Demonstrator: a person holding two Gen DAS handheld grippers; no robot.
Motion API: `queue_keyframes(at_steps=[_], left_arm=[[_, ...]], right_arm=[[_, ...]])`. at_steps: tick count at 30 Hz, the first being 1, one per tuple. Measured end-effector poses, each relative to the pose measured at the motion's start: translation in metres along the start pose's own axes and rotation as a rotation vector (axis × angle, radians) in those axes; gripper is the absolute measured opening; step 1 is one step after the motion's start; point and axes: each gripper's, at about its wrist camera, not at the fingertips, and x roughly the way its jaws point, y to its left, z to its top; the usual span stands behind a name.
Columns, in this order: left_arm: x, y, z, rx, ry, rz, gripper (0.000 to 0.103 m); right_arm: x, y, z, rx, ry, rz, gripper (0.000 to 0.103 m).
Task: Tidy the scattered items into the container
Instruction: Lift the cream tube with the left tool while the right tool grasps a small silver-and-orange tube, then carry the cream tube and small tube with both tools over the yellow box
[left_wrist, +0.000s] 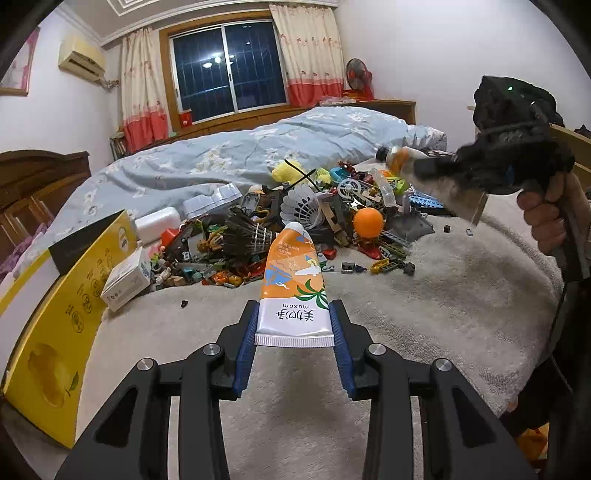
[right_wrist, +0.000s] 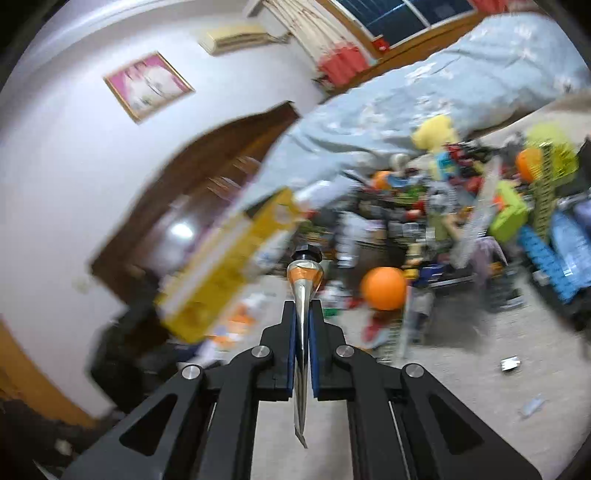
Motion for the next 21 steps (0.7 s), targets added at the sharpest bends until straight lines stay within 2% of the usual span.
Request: queue_keyframes(at_steps=[3, 6, 13, 21], left_arm=[[0.002, 0.000, 0.000, -0.004, 0.005, 0.002, 0.038], [-0.001, 0.002, 0.002, -0.013, -0.012, 0.005, 0.038], [-0.017, 0.005, 0.008, -0.033, -0.050, 0.005, 0.038], [-0.031, 0.017, 0.005, -0.064, -0.068, 0.037, 0.038]], right_arm=[[-0.001, 0.009, 0.003, 0.015, -0.015, 0.080, 0.005], [0.000, 0.014, 0.007, 0.027, -0.013, 0.100, 0.005], [0.006, 0.031, 0.006, 0.000, 0.005, 0.083, 0.005], [0.028, 0.059, 0.005, -0.044, 0.033, 0.088, 0.005]])
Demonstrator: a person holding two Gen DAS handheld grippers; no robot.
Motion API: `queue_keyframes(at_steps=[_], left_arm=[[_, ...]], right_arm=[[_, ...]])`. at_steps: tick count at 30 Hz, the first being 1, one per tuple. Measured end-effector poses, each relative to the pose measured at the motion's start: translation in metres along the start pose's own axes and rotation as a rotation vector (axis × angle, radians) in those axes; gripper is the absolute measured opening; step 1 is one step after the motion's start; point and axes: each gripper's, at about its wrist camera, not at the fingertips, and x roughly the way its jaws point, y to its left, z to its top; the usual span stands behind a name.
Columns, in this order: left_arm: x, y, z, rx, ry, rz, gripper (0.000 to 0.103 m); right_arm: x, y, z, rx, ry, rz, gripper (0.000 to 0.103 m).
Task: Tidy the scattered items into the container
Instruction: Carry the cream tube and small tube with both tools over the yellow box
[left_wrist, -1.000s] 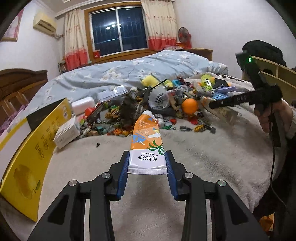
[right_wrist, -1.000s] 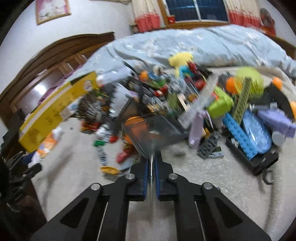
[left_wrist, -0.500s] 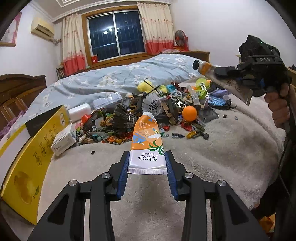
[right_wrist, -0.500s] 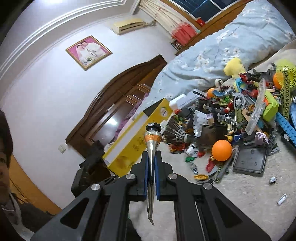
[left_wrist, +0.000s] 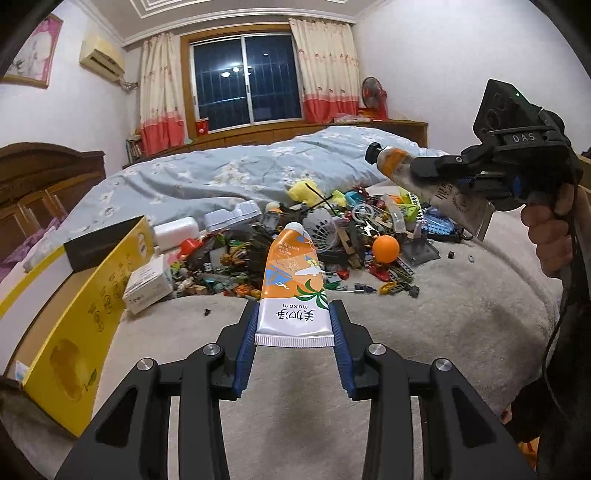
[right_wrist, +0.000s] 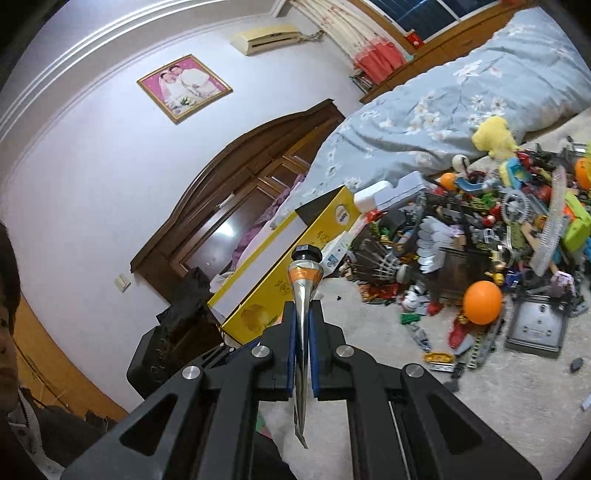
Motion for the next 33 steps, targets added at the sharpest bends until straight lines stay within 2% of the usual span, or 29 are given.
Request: queue_keyframes(at_steps=[18, 20, 22, 26, 27, 28, 30, 33], left_arm=[[-0.058, 0.055, -0.019, -0.096, -0.065, 0.094, 0.038], [-0.065, 0.064, -0.022, -0.113, -0.072, 0.106, 0.038], [-0.071, 0.072, -0.025, -0.128, -0.081, 0.124, 0.038], [-0.082, 0.093, -0.034, -0.159, -0.089, 0.174, 0.038], [-0.084, 0.099, -0.035, -0.171, -0.089, 0.188, 0.038], [-0.086, 0.105, -0.037, -0.186, -0.091, 0.199, 0.038], [-0.090, 0.117, -0.039, -0.209, -0.099, 0.223, 0.038], [-0.092, 0.129, -0.042, -0.226, -0.103, 0.268, 0.038]], right_arm=[[0.061, 0.052, 0.005, -0.079, 0.035, -0.035, 0.005], [0.072, 0.059, 0.005, -0.114, 0.034, -0.091, 0.005], [0.088, 0.070, 0.004, -0.181, 0.039, -0.212, 0.005], [0.117, 0.077, -0.004, -0.221, 0.058, -0.298, 0.005], [0.126, 0.081, -0.008, -0.270, 0.062, -0.358, 0.005], [0.136, 0.090, -0.014, -0.357, 0.064, -0.459, 0.005], [0.150, 0.101, -0.022, -0.468, 0.061, -0.577, 0.005], [0.163, 0.116, -0.024, -0.494, 0.045, -0.605, 0.005]])
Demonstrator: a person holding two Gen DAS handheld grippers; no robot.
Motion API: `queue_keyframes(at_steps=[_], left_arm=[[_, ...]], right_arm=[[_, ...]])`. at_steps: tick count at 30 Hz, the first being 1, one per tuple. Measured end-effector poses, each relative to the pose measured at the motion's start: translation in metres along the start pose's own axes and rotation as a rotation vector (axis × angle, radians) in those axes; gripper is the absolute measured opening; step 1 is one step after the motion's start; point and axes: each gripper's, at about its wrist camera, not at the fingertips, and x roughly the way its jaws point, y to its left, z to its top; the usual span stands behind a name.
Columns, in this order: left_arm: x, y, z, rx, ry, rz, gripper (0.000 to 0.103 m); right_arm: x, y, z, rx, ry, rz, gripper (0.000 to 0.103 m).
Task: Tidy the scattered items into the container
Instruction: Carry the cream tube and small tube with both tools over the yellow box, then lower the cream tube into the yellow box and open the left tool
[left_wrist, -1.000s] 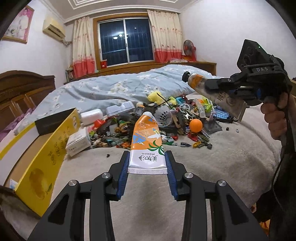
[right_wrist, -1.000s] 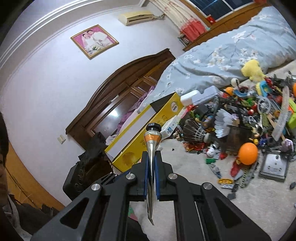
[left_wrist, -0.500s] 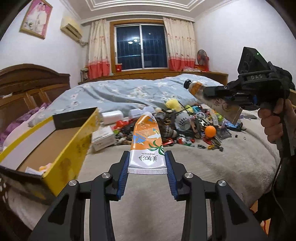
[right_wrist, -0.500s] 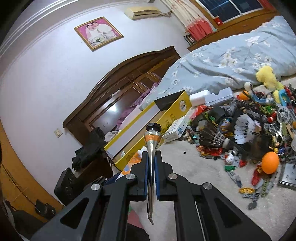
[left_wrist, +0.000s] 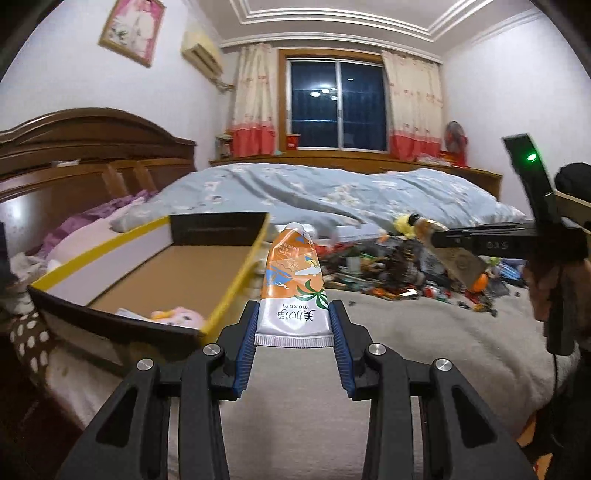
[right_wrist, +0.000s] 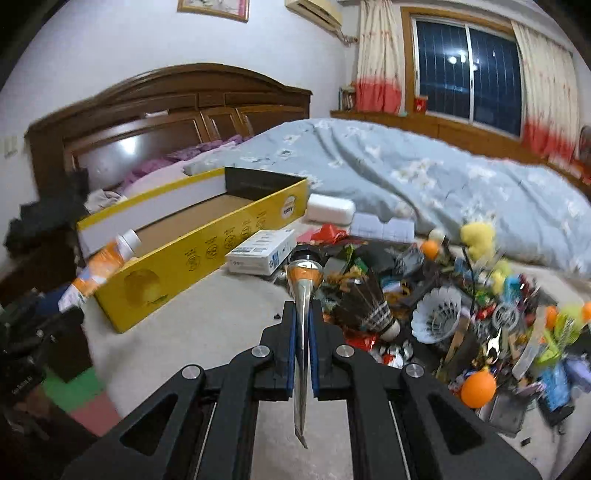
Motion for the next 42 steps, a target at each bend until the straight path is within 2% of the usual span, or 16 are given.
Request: queue_keyframes(at_steps=[5, 12, 15, 19, 23, 25, 27, 28, 30, 31, 32, 33, 34, 38, 42], left_arm=[[0.001, 0.020, 0.003, -0.058, 0.003, 0.036, 0.038], [-0.001, 0.054, 0.021, -0.118, -0.054, 0.114, 0.038], [0.013, 0.076, 0.039, -0.129, -0.089, 0.164, 0.038], [0.034, 0.105, 0.053, -0.126, -0.103, 0.229, 0.038], [0.046, 0.140, 0.050, -0.223, -0.082, 0.279, 0.038], [0.050, 0.150, 0.046, -0.242, -0.072, 0.282, 0.038], [0.054, 0.157, 0.041, -0.242, -0.051, 0.303, 0.038], [0.056, 0.162, 0.037, -0.254, -0.042, 0.305, 0.038], [0.060, 0.170, 0.033, -0.272, -0.029, 0.310, 0.038], [0.060, 0.172, 0.033, -0.275, -0.028, 0.314, 0.038], [0.060, 0.174, 0.032, -0.275, -0.033, 0.317, 0.038], [0.059, 0.175, 0.032, -0.275, -0.038, 0.319, 0.038], [0.058, 0.176, 0.032, -0.276, -0.039, 0.319, 0.038], [0.059, 0.177, 0.033, -0.272, -0.039, 0.313, 0.038], [0.057, 0.174, 0.034, -0.268, -0.039, 0.302, 0.038]], right_arm=[[0.003, 0.033, 0.017, -0.048, -0.026, 0.034, 0.005], [0.011, 0.082, 0.047, -0.093, -0.070, 0.095, 0.005], [0.027, 0.103, 0.060, -0.130, -0.085, 0.086, 0.005], [0.057, 0.129, 0.082, -0.113, -0.089, 0.130, 0.005], [0.080, 0.165, 0.093, -0.163, -0.127, 0.138, 0.005], [0.090, 0.177, 0.097, -0.163, -0.133, 0.163, 0.005], [0.103, 0.181, 0.100, -0.109, -0.109, 0.229, 0.005], [0.111, 0.180, 0.102, -0.064, -0.091, 0.292, 0.005], [0.131, 0.168, 0.104, 0.099, -0.003, 0.516, 0.005], [0.141, 0.163, 0.104, 0.181, 0.024, 0.535, 0.005], [0.141, 0.165, 0.105, 0.161, 0.008, 0.465, 0.005], [0.137, 0.177, 0.107, 0.051, -0.042, 0.327, 0.005], [0.134, 0.184, 0.108, -0.015, -0.077, 0.271, 0.005], [0.135, 0.189, 0.109, -0.046, -0.086, 0.235, 0.005], [0.139, 0.188, 0.107, -0.040, -0.074, 0.246, 0.005]])
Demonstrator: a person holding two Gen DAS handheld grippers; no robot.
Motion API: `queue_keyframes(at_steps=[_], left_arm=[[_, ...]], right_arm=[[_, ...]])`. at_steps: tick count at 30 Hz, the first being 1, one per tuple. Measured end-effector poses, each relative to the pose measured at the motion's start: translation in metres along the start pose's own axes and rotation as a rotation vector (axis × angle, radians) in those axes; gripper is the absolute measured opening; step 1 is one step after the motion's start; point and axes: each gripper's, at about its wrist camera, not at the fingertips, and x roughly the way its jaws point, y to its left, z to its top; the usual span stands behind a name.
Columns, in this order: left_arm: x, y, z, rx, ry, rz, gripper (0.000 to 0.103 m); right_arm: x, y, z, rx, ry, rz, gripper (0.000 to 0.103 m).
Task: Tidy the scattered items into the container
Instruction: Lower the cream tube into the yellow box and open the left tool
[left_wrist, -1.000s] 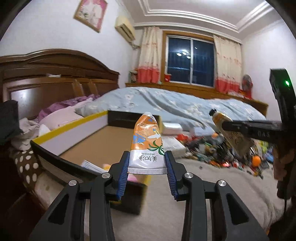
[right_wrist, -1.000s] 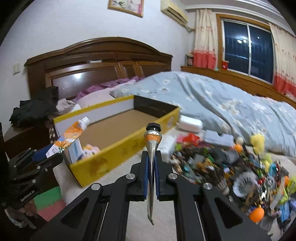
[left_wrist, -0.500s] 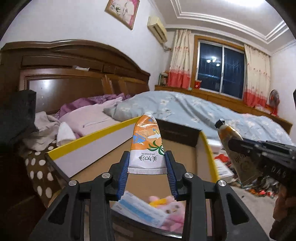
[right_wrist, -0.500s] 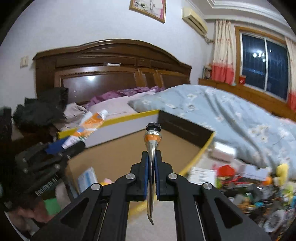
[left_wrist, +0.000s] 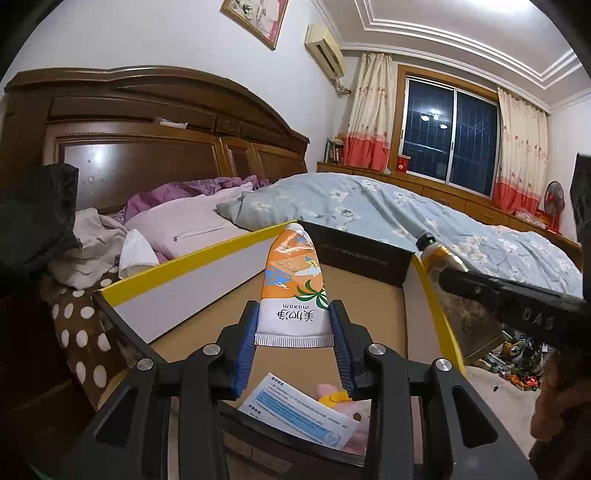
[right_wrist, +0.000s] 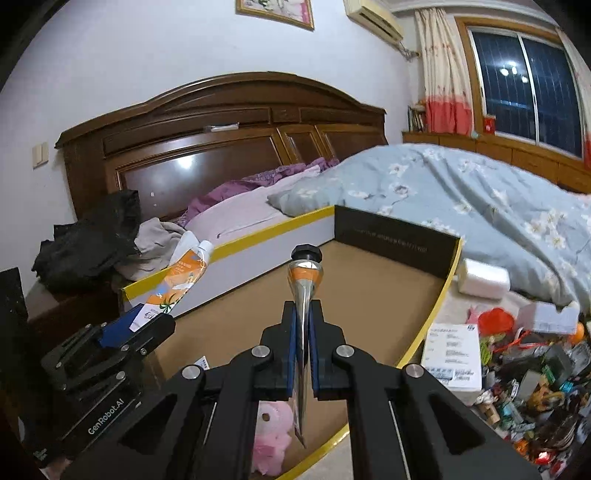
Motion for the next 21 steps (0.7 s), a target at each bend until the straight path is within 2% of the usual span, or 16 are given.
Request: queue_keyframes(at_steps=[8, 10, 12, 13, 14, 21], left_arm=[[0.003, -0.004, 0.000, 0.023, 0.016, 0.013, 0.039], [0.004, -0.004, 0.000, 0.011, 0.019, -0.022, 0.039], [0.004, -0.001, 0.001, -0.020, 0.012, -0.048, 0.052], [0.004, 0.000, 0.002, -0.028, 0.005, -0.049, 0.064], [0.003, 0.001, 0.002, -0.029, -0.001, -0.049, 0.068], [0.003, 0.004, 0.002, -0.029, 0.006, -0.024, 0.072]], right_arm=[[-0.002, 0.003, -0.010, -0.008, 0.015, 0.021, 0.005], [-0.003, 0.003, -0.011, -0.008, 0.012, 0.018, 0.005], [-0.004, 0.005, -0.013, -0.020, 0.006, 0.007, 0.005], [-0.004, 0.006, -0.013, -0.021, 0.005, 0.009, 0.005], [-0.004, 0.007, -0.013, -0.020, 0.005, 0.012, 0.005], [-0.002, 0.005, -0.013, -0.012, 0.013, 0.017, 0.005]])
